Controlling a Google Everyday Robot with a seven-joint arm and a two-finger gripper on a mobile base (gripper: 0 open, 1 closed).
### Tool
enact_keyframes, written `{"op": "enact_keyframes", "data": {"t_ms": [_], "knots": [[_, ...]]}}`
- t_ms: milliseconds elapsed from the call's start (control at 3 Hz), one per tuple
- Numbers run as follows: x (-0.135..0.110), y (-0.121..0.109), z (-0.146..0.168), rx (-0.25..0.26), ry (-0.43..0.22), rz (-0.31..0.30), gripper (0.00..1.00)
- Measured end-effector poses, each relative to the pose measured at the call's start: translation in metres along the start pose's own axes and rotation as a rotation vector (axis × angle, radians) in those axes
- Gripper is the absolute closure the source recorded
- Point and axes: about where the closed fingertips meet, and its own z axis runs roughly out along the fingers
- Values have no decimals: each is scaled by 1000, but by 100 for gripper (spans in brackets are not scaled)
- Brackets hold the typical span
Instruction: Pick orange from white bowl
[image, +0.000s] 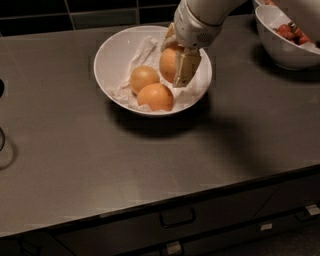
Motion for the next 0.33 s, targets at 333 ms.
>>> {"op": "enact_keyframes", "data": {"t_ms": [333], "knots": [[0,5,-17,108,32,33,100]]}}
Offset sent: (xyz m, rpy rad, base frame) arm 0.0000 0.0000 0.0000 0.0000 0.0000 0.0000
